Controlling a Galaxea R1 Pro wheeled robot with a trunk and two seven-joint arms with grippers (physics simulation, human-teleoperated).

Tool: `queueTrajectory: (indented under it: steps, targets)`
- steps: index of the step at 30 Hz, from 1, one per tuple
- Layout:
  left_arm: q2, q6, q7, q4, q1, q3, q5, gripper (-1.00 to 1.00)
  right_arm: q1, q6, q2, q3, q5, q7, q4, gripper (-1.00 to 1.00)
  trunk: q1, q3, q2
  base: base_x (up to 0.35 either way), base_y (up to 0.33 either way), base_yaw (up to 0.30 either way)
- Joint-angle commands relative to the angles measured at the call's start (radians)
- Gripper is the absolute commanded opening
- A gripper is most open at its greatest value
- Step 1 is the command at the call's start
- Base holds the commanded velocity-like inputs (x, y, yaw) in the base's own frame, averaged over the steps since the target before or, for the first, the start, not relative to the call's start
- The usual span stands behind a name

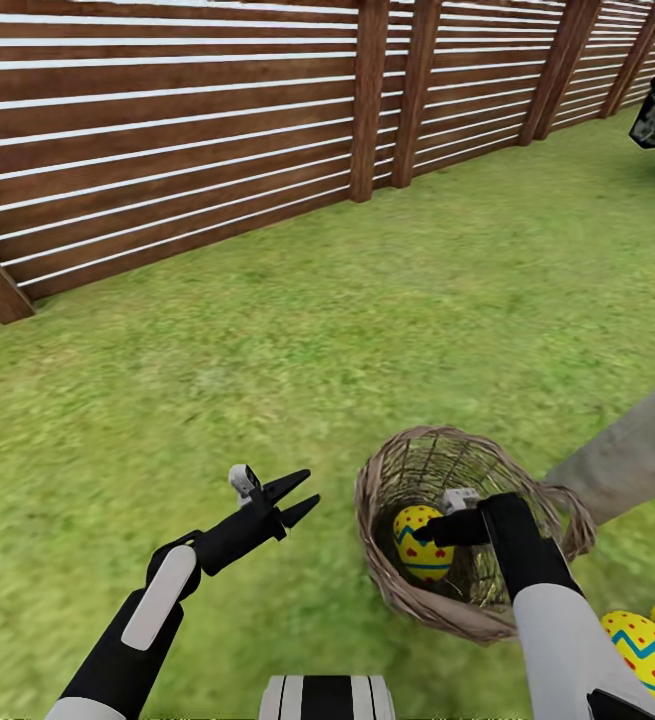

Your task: Take the three Easter eggs out of the wicker basket on the lawn in the garden, then place them on the lawn next to a single tree (choose any tree) so that all three eggs are next to the same tree and none are left in the basket.

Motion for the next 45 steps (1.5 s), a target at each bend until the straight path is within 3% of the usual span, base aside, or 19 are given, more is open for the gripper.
queueTrajectory:
  steps: [1,8,12,16,23,26,30,32,34,35,38,40,45]
  targets:
    - [0.000,0.005,-0.001,0.000,0.000,0.000,0.003,1.00,-0.001,0.004,0.001,-0.002,0.011,0.009,-0.003,-1.00,-0.001,0.003,0.000,-0.055,0.000,0.000]
    - [0.000,0.005,-0.001,0.000,-0.001,0.000,0.003,1.00,-0.001,0.007,-0.004,0.000,0.012,0.009,-0.017,-1.00,-0.004,0.030,0.002,-0.006,0.000,0.000]
    - [0.000,0.005,-0.001,0.001,-0.001,0.000,0.003,1.00,-0.001,0.074,-0.048,0.001,0.011,0.086,-0.033,-1.00,-0.006,0.046,0.003,-0.276,0.000,0.000]
    - [0.000,0.005,-0.001,0.002,-0.001,0.000,0.003,1.00,-0.001,0.090,-0.079,0.000,0.010,0.135,-0.074,-1.00,-0.008,0.061,0.003,-0.128,0.000,0.000]
    - [0.000,0.005,-0.001,0.002,-0.001,0.000,0.004,1.00,-0.001,0.090,-0.089,0.000,0.003,0.160,-0.117,-1.00,-0.011,0.088,0.005,-0.070,0.000,0.000]
    - [0.000,0.005,-0.001,0.002,-0.001,0.000,0.004,1.00,-0.001,0.090,-0.116,0.000,0.011,0.298,-0.119,-1.00,-0.012,0.100,0.006,0.000,0.000,0.000]
    - [0.000,0.005,-0.001,0.002,-0.001,0.000,0.004,1.00,-0.001,0.090,-0.130,0.000,0.008,0.337,-0.120,-1.00,-0.014,0.115,0.007,0.000,0.000,0.000]
    - [0.000,0.005,-0.001,0.002,-0.001,0.000,0.004,1.00,-0.001,0.090,-0.144,0.000,0.009,0.394,-0.121,-1.00,-0.015,0.123,0.007,0.000,0.000,0.000]
    - [0.000,0.005,-0.001,0.002,-0.001,0.000,0.004,1.00,-0.001,0.090,-0.189,0.000,0.008,0.531,-0.121,-1.00,-0.016,0.131,0.008,0.000,0.000,0.000]
    - [0.000,0.005,-0.001,0.002,-0.001,0.000,0.004,1.00,-0.001,0.090,-0.224,-0.002,0.001,0.643,-0.123,-1.00,-0.016,0.135,0.008,0.000,0.000,0.000]
    - [0.000,0.005,-0.001,0.002,-0.001,0.000,0.004,1.00,0.001,0.089,-0.259,-0.008,-0.005,0.810,-0.173,-1.00,-0.017,0.146,0.009,0.000,0.000,0.000]
    - [0.000,0.005,-0.001,0.002,-0.001,0.000,0.004,1.00,0.008,0.089,-0.271,-0.026,-0.007,0.829,-0.220,-1.00,-0.018,0.154,0.009,0.000,0.000,0.000]
    - [0.000,0.005,-0.001,0.002,-0.001,0.000,0.004,1.00,0.011,0.090,-0.269,-0.092,-0.008,0.829,-0.245,-1.00,-0.021,0.173,0.010,0.000,0.000,0.000]
